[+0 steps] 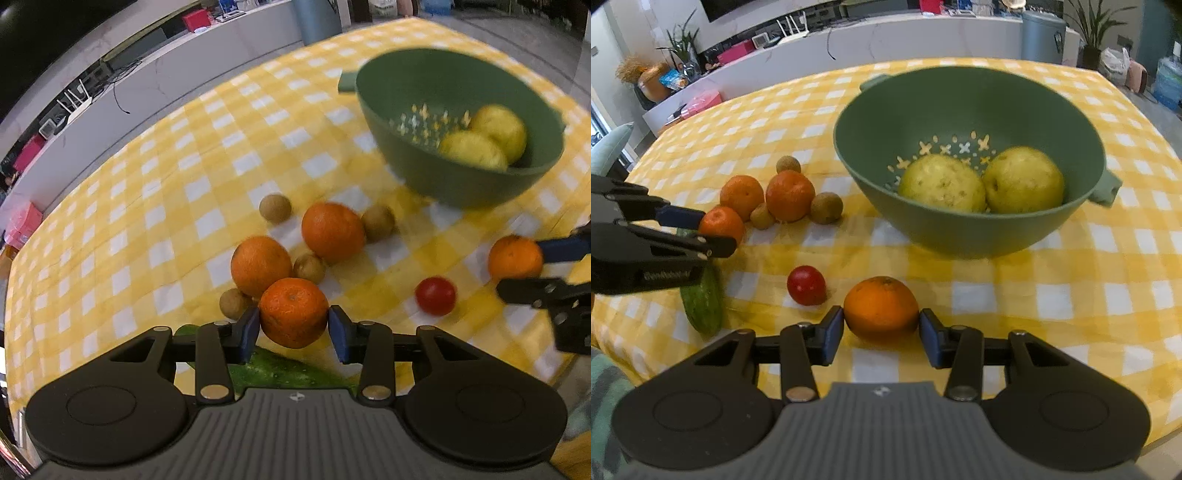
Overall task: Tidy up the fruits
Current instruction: 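Grasp a mandarin with the right tool while the left tool grasps another mandarin, then lower both mandarins into the green colander and open both tools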
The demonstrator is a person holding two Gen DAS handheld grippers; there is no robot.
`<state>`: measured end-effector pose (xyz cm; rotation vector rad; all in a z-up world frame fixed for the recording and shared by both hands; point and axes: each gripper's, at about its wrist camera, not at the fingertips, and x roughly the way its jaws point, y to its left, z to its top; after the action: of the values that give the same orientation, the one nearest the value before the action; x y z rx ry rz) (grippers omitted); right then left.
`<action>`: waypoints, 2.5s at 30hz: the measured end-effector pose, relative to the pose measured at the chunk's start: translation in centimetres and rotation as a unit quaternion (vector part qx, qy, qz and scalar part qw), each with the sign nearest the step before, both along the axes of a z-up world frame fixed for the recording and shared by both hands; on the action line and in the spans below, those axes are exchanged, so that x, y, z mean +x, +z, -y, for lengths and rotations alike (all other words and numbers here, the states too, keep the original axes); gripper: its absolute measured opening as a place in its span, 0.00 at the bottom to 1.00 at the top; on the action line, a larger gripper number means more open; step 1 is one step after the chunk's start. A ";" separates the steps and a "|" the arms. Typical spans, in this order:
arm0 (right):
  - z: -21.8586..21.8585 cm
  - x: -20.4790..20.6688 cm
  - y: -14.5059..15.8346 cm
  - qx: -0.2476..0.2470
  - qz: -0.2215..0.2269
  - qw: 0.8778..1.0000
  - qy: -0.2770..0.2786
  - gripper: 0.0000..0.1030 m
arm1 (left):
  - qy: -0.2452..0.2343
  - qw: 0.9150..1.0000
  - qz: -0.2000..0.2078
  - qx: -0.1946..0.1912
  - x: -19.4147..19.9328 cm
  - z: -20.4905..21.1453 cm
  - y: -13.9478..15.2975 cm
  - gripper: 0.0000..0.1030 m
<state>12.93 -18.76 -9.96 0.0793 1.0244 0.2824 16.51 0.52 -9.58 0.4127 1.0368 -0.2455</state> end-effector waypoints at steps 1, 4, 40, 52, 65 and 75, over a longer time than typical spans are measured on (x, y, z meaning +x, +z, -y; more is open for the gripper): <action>0.1 -0.1 0.3 0.001 0.001 1.000 0.001 0.41 | 0.003 1.000 -0.003 -0.008 0.0 0.0 0.4 0.44; 0.7 -0.5 1.4 0.003 0.009 1.000 0.008 0.41 | 0.014 0.999 -0.015 -0.035 -0.1 0.2 1.8 0.44; 6.2 12.3 3.6 -0.066 0.062 0.987 0.131 0.41 | -0.007 0.989 -0.102 -0.111 10.2 10.1 2.6 0.44; 5.6 14.8 2.0 -0.087 0.047 0.981 0.168 0.41 | -0.023 0.992 -0.111 -0.058 12.1 11.8 1.6 0.44; 4.4 18.0 0.2 -0.108 -0.037 0.968 0.223 0.39 | -0.073 0.983 -0.166 0.025 14.7 14.3 0.4 0.45; 3.3 18.9 -0.4 -0.143 -0.068 0.954 0.253 0.50 | -0.082 0.973 -0.215 0.005 15.7 14.3 -0.2 0.51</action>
<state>31.85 -22.03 -10.40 -0.4389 1.2053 0.5961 32.20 -13.74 -9.79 0.4664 1.4307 -0.4930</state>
